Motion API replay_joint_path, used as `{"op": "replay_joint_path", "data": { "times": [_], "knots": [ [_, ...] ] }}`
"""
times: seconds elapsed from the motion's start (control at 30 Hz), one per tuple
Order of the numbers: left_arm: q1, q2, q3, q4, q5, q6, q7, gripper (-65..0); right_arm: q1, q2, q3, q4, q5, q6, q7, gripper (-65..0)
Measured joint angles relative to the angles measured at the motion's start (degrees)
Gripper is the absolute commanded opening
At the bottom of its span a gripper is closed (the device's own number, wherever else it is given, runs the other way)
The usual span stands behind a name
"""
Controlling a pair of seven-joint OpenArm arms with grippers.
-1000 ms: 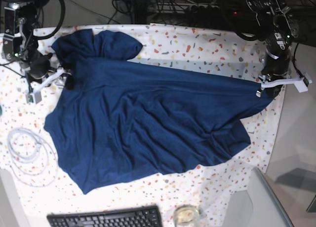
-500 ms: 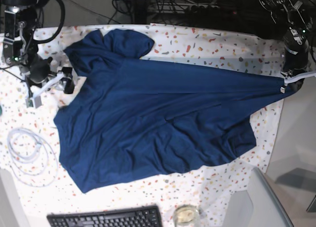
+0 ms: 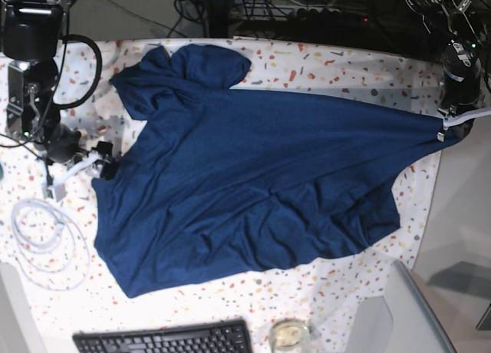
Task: Layout the t-shirt on the table in an organized manner, then fold the t-shirt properly
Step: 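Lift the stretched edge and sweep it over the shirt body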
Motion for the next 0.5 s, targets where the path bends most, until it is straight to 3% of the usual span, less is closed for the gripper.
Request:
{"op": "replay_joint_path", "data": {
  "times": [0.07, 0.5],
  "knots": [
    [0.0, 0.0, 0.0, 0.0, 0.0, 0.0, 0.0, -65.0, 0.0, -0.6, 0.0, 0.0, -0.1, 3.4, -0.4, -14.3],
    [0.0, 0.0, 0.5, 0.0, 0.0, 0.0, 0.0, -65.0, 0.1, -5.9, 0.1, 0.5, 0.4, 4.4, -2.5, -14.3]
  ]
}}
